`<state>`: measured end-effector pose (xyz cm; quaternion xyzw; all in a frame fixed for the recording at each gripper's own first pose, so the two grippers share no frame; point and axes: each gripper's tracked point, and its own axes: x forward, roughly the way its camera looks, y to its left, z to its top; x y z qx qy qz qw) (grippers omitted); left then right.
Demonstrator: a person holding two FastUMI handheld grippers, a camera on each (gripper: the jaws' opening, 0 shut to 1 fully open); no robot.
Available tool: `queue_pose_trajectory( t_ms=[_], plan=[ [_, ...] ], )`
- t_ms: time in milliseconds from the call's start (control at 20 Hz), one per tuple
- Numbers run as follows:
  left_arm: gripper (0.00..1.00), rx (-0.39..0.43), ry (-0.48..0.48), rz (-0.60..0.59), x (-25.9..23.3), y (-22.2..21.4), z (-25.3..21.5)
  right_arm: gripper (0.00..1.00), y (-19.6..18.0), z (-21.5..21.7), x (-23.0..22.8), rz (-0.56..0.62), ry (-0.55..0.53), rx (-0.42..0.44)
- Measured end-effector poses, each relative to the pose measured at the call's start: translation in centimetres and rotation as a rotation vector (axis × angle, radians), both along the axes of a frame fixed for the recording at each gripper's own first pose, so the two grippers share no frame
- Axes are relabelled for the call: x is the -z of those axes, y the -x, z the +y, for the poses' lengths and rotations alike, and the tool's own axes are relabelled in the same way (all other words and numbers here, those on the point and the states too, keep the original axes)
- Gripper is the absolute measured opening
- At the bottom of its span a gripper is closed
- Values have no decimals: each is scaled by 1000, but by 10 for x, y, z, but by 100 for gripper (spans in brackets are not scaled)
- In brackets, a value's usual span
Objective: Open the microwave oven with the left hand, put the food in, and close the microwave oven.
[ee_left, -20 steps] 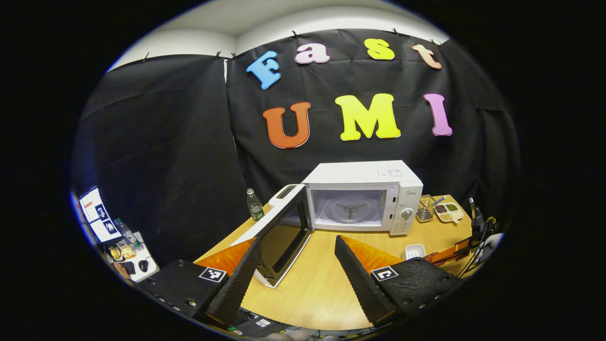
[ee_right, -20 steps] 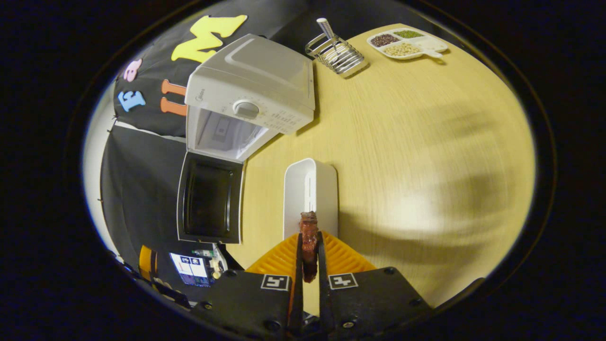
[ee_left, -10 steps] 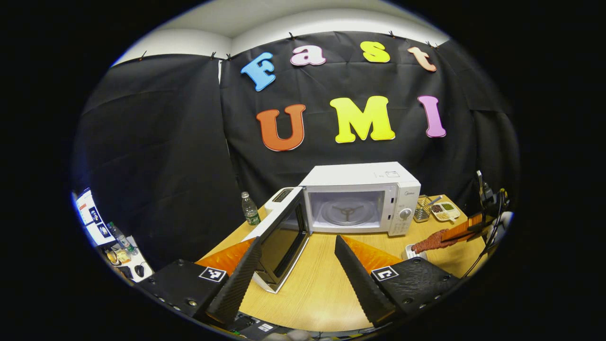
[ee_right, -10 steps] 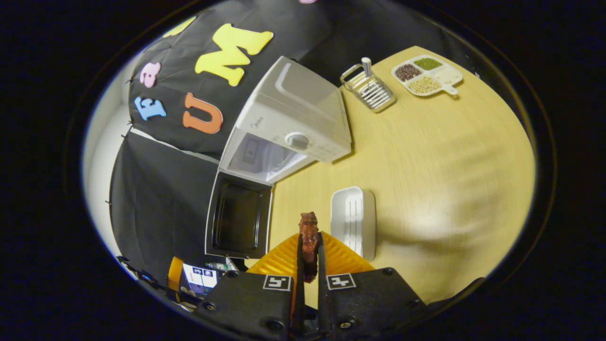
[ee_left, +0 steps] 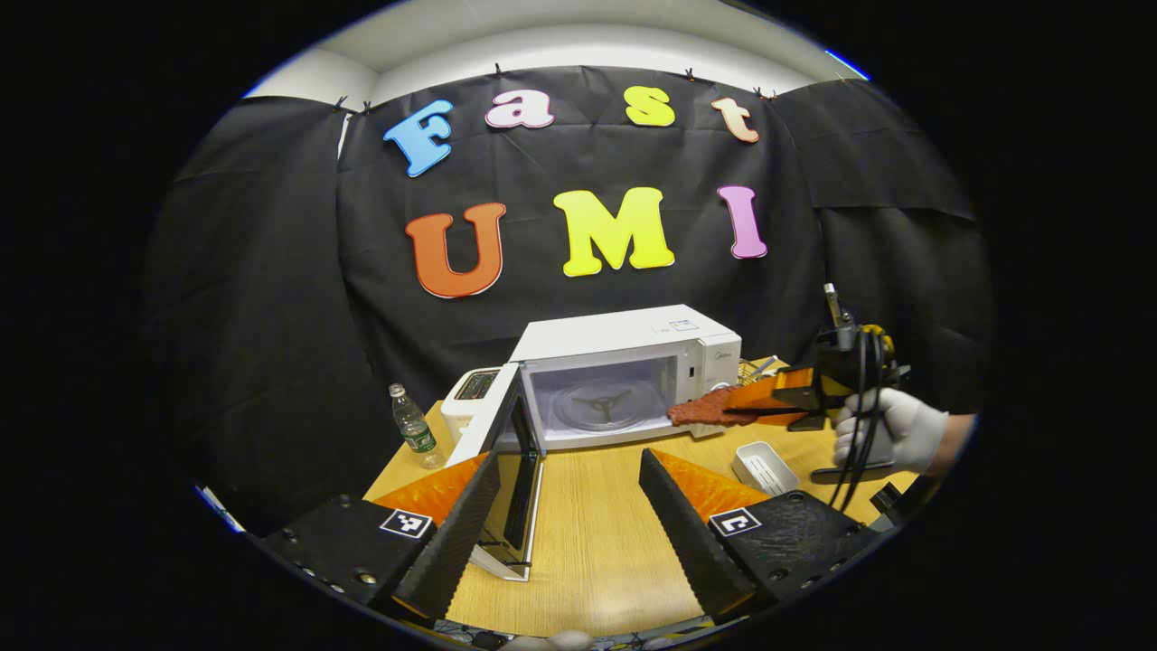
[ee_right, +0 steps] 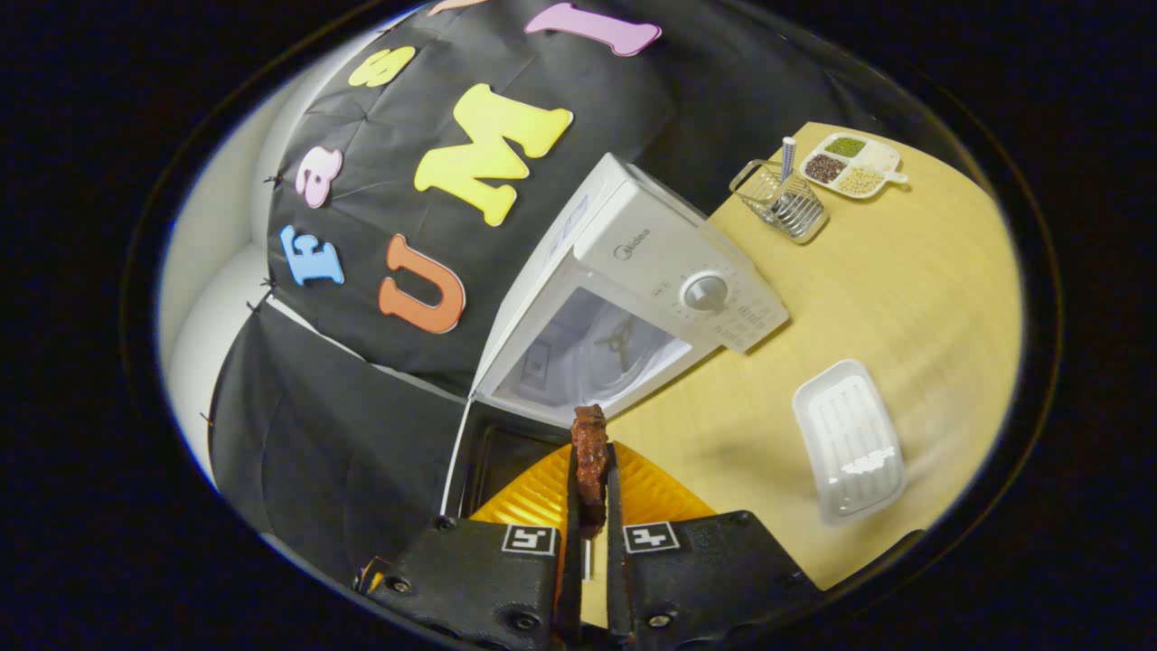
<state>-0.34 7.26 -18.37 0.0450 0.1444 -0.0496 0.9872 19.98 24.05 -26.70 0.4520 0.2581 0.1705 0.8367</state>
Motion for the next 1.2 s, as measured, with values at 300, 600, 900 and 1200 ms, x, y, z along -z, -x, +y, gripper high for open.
queue_pose_trajectory(
  t_ms=[300, 600, 900, 1200],
  plan=[
    [95, 12, 10, -2, 15, 19, 25, 14, -63, 84, 21, -36, -104, 216],
    [95, -36, 19, -3, 25, 30, 55, 5, -132, 111, 50, -35, -152, 425],
    [95, -79, 20, 4, 34, 34, 69, 14, -188, 114, 83, 9, -147, 547],
    [95, -82, 3, 9, 37, 28, 68, 5, -216, 122, 109, 5, -50, 537]
  ],
)
